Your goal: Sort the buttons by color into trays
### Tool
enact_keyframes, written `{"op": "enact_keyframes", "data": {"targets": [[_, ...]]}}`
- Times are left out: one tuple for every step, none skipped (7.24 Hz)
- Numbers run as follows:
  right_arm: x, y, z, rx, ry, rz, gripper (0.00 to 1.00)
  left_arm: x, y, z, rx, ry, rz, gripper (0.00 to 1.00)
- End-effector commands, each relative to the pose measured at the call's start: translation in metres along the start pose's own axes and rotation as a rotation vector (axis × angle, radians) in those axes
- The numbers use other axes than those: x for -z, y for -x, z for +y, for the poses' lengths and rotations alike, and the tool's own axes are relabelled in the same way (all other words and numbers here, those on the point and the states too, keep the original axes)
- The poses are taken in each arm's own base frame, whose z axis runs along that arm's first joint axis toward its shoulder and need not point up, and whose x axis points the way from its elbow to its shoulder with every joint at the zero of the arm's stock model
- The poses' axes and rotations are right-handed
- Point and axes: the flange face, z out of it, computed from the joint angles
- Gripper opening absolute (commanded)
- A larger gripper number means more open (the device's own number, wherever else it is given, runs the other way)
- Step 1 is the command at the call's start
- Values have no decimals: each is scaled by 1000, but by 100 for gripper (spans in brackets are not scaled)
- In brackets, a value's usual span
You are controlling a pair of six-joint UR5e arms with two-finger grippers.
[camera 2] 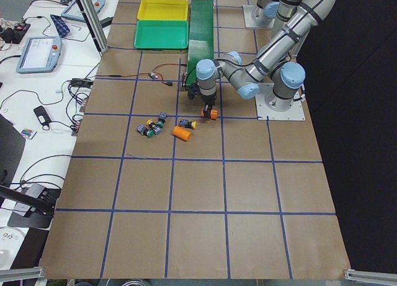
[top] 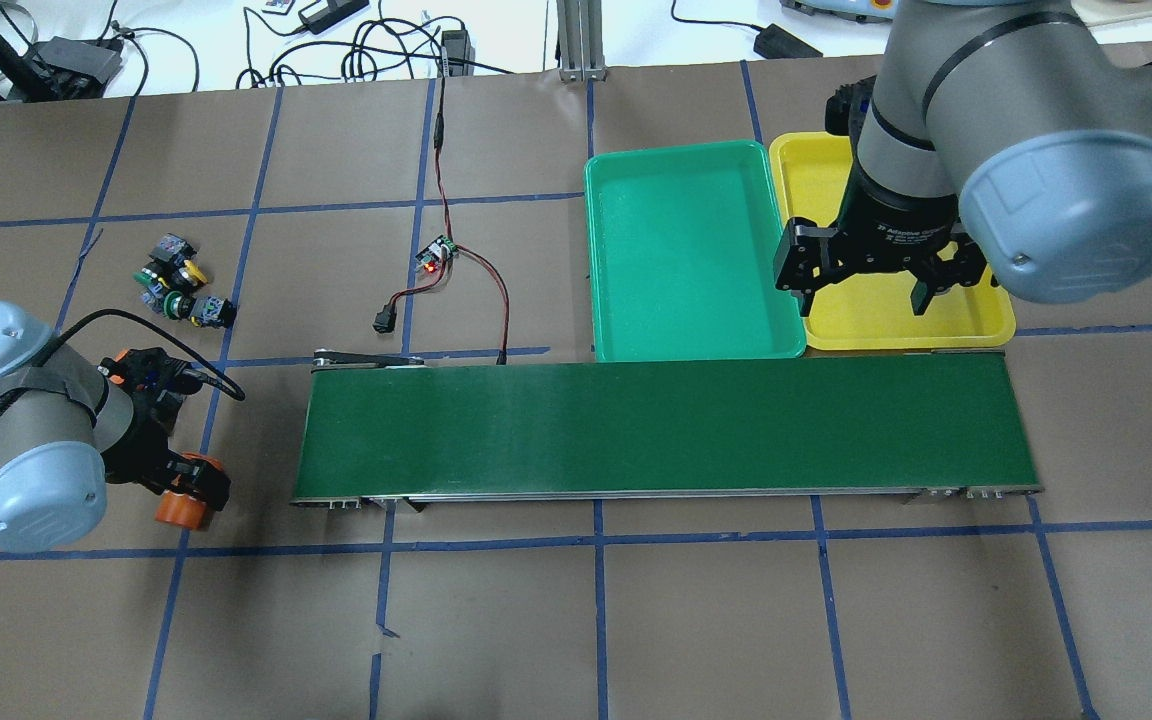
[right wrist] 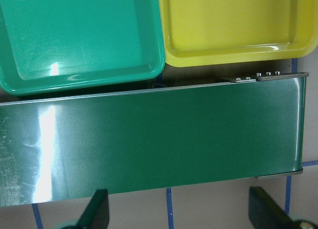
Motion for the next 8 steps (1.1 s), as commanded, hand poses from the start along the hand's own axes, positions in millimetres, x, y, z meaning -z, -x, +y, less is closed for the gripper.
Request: {"op": "enact_keyframes", "data": {"targets": [[0, 0, 1, 0, -1, 1, 100, -4, 3, -3, -52, 4, 0, 24], [0, 0, 1, 0, 1, 1, 100, 4, 5, -6, -48, -15, -12, 0], [0, 0, 1, 0, 1, 1, 100, 19, 1, -6, -47, -44, -31, 0], [0, 0, 1, 0, 1, 1, 100, 48, -1, -14, -59, -102, -33, 0], [-1, 0, 1, 0, 2, 1, 100, 74, -10, -22, -93, -106, 17, 0], [-1, 0, 1, 0, 2, 3, 100, 101, -37, -36, -170, -107, 49, 0], [-1, 0, 1, 0, 2, 4, 100, 115, -76, -47, -263, -107, 32, 0], [0, -1, 1, 0, 0, 4, 100, 106, -123, -59, -412, -84, 31, 0]]}}
